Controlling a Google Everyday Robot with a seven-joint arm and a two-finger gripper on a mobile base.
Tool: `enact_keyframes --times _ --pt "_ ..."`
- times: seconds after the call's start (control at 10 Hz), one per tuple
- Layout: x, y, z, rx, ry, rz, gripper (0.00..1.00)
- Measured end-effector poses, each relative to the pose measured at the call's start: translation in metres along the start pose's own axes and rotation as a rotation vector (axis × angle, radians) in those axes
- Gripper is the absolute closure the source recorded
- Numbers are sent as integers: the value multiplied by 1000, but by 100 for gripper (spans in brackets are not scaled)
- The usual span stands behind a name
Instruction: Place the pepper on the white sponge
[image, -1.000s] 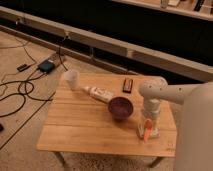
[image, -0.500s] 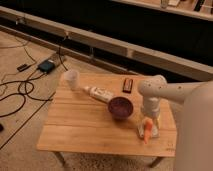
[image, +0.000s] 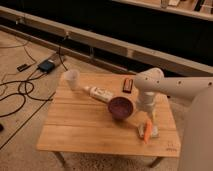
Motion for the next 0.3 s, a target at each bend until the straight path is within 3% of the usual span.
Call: enact_keyframes --times 0.3 --pt "0 1 0 0 -1 -2 37"
